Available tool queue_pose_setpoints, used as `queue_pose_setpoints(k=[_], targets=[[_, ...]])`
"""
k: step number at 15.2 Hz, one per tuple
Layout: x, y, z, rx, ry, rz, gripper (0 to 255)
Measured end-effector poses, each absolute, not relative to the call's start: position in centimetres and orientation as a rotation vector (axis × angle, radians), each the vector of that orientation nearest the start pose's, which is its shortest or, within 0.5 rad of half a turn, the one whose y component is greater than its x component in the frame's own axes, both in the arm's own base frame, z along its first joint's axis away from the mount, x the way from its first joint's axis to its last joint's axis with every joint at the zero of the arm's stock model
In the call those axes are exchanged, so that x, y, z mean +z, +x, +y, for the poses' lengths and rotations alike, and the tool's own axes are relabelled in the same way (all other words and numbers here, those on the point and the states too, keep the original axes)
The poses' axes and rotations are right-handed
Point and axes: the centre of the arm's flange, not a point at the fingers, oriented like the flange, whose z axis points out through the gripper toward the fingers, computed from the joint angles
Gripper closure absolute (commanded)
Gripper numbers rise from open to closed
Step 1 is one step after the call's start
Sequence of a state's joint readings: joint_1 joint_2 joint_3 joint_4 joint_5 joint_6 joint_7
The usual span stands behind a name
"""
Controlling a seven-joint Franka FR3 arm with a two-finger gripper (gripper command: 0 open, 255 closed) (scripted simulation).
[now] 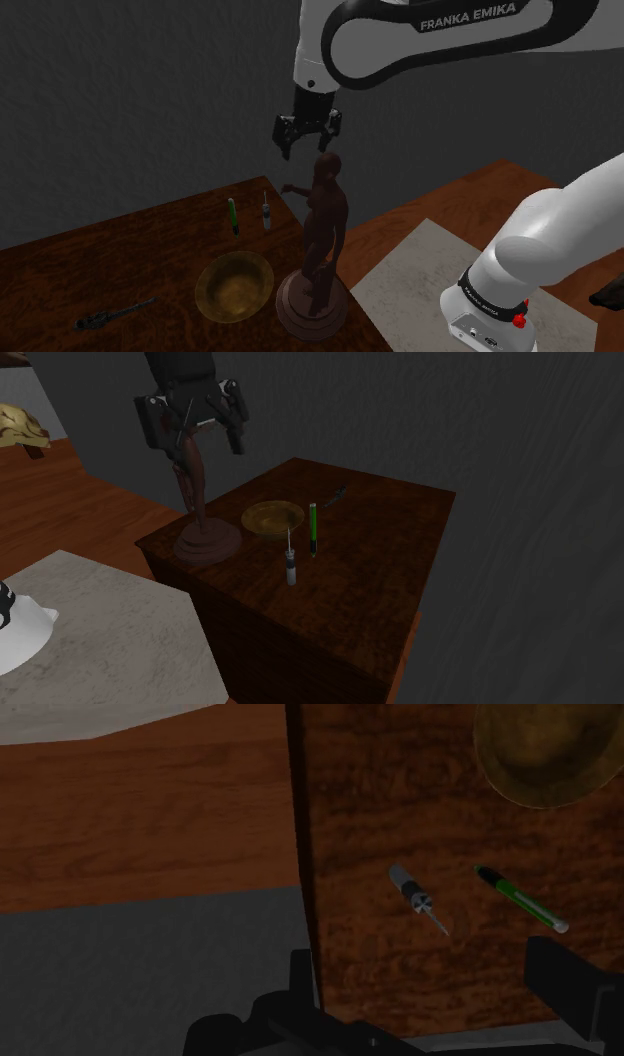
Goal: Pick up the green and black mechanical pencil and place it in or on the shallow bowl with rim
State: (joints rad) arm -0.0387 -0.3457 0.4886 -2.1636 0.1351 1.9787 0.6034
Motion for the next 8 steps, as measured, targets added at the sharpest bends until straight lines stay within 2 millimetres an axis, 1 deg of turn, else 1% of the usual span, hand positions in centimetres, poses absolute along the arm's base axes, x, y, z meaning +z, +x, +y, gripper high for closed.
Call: queue_pose_setpoints(k=[3, 4, 7, 8], targets=[[50.9, 43.8, 26.4, -0.163, -3.081, 0.395, 0], [50.4, 44.2, 27.3, -0.150, -3.081, 0.417, 0], [48.1, 46.6, 30.0, -0.116, -3.075, 0.481, 0], [47.5, 46.9, 30.8, -0.104, -3.074, 0.503, 0]])
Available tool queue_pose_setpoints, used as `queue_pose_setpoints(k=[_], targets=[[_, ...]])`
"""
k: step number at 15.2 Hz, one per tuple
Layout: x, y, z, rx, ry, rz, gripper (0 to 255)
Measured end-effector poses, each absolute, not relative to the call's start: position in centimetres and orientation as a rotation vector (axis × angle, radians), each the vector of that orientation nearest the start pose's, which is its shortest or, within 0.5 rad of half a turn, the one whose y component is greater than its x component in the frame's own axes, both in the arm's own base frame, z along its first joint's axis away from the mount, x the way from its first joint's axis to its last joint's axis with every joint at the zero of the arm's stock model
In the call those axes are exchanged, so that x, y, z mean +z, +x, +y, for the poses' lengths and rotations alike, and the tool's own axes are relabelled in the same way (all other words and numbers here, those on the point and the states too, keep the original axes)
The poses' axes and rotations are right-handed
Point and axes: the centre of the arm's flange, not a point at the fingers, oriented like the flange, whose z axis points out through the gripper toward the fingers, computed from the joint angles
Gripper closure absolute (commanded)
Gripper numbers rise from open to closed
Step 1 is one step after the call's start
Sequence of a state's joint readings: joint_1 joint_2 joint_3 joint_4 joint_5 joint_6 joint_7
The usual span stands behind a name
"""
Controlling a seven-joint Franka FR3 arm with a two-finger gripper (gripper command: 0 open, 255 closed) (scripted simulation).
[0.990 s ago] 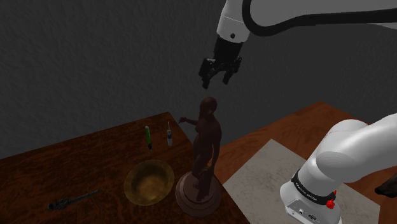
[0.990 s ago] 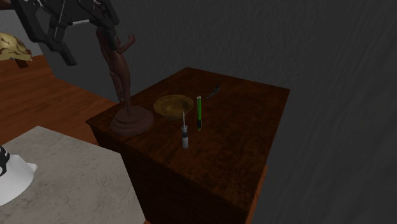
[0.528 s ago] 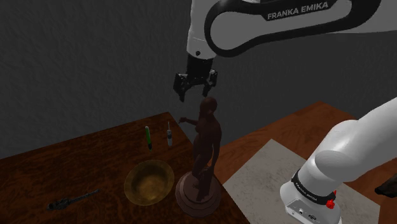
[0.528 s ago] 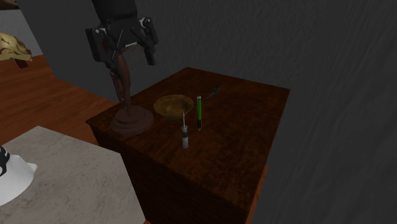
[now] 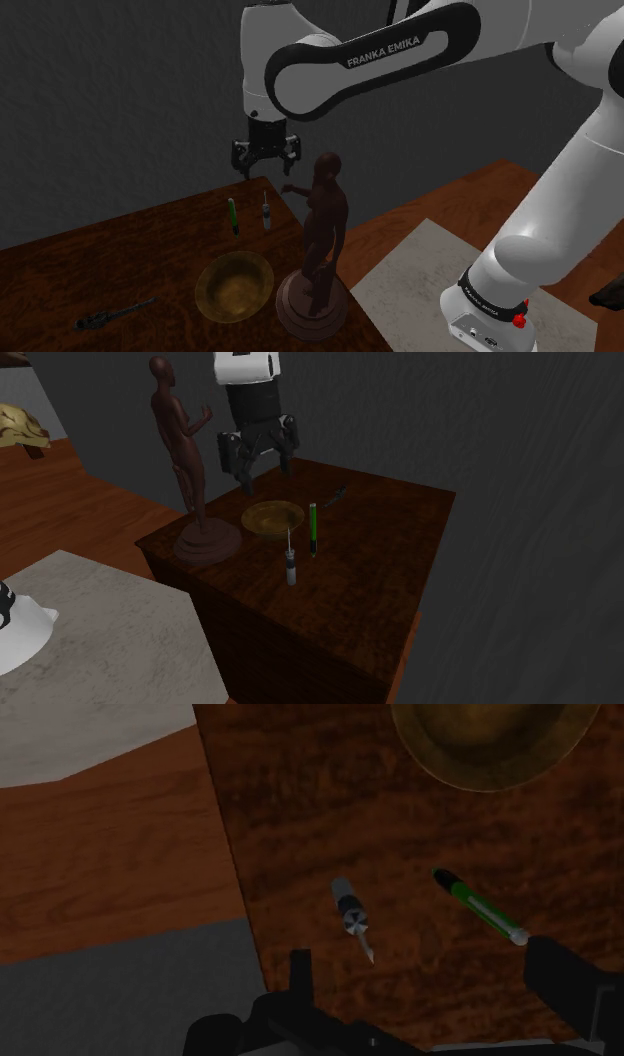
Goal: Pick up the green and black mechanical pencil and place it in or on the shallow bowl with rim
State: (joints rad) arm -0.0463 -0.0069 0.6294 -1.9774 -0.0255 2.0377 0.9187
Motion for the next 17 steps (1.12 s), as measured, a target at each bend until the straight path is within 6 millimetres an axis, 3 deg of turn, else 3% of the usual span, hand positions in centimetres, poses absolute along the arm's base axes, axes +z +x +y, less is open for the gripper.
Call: queue_pose_setpoints(k=[8, 17], targets=[[41.6, 53.1, 37.7, -0.016, -3.051, 0.670, 0], [37.2, 53.5, 38.4, -0.009, -3.049, 0.686, 0]])
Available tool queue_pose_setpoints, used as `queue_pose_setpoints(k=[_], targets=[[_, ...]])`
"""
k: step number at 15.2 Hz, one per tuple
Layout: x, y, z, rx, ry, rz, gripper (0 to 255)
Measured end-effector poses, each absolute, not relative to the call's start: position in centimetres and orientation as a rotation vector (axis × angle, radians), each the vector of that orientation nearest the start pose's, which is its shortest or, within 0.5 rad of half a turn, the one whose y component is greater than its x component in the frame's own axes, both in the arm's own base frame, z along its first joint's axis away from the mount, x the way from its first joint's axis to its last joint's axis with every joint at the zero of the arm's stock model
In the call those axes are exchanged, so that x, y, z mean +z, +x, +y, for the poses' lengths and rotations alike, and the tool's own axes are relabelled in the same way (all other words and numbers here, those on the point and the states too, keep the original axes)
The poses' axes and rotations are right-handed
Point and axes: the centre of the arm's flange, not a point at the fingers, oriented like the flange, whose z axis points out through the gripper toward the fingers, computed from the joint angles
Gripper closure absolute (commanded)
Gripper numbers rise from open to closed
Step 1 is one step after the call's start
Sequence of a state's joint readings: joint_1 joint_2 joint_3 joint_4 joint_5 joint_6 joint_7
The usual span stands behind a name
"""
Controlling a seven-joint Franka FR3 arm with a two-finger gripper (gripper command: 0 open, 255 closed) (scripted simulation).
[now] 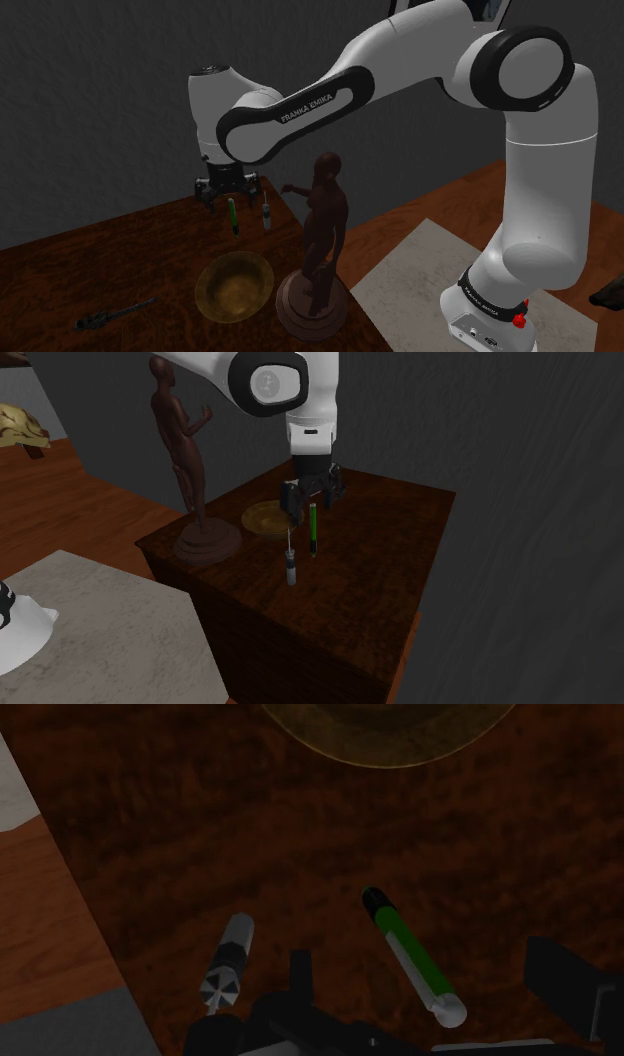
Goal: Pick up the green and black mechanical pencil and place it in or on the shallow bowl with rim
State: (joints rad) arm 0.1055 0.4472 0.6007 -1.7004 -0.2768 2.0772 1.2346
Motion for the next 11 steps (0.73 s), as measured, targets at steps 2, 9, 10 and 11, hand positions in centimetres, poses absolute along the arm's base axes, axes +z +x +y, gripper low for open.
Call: queue_pose_setpoints(k=[2, 9, 10, 11], targets=[[37.12, 53.54, 38.32, -0.010, -3.049, 0.686, 0], [37.08, 53.53, 38.31, -0.010, -3.049, 0.686, 255], [37.08, 53.53, 38.31, -0.010, -3.049, 0.686, 255], [37.08, 53.53, 38.31, -0.010, -3.049, 0.686, 255]])
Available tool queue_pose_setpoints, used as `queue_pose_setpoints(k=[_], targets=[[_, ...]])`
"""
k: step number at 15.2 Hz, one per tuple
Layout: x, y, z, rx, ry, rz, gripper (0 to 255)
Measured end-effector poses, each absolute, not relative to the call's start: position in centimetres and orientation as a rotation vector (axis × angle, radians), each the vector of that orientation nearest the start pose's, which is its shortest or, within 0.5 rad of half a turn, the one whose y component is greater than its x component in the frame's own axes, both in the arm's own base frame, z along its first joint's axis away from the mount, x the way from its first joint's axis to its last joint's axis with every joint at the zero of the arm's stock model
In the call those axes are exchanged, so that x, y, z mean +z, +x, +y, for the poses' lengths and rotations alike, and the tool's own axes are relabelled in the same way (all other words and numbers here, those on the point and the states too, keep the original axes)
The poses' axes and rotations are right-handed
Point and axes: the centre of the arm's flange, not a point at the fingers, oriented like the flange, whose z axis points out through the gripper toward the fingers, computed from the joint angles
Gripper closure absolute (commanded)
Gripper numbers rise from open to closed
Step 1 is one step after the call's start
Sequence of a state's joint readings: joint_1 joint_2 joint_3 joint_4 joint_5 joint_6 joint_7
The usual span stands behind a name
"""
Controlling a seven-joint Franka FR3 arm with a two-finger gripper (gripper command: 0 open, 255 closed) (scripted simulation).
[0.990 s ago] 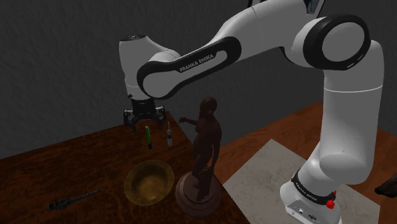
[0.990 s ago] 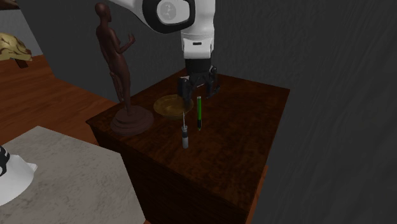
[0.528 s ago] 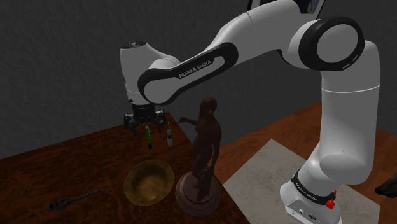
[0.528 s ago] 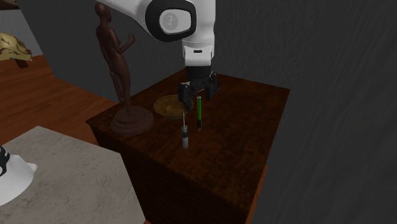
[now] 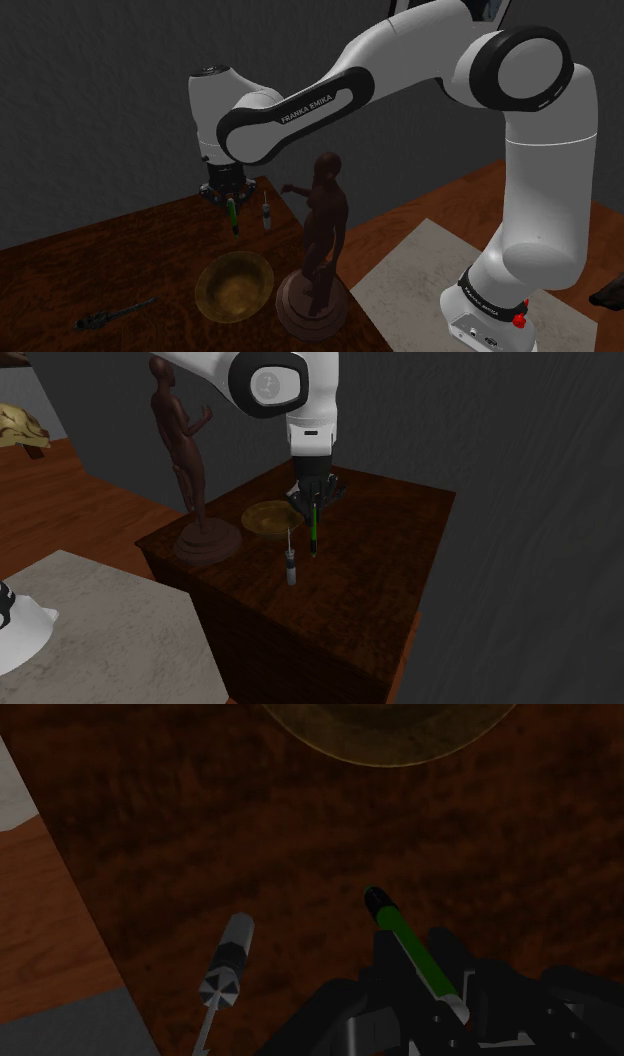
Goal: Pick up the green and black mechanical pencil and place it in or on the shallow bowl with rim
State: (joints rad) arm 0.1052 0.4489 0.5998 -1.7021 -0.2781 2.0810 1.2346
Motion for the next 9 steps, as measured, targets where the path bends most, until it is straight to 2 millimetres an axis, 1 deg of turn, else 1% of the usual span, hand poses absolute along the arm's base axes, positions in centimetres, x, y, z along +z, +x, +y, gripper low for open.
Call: queue_pose_setpoints(k=[5, 9], targets=[[37.1, 53.5, 38.3, -0.010, -3.049, 0.686, 255], [38.7, 53.6, 38.2, -0.010, -3.049, 0.686, 255]])
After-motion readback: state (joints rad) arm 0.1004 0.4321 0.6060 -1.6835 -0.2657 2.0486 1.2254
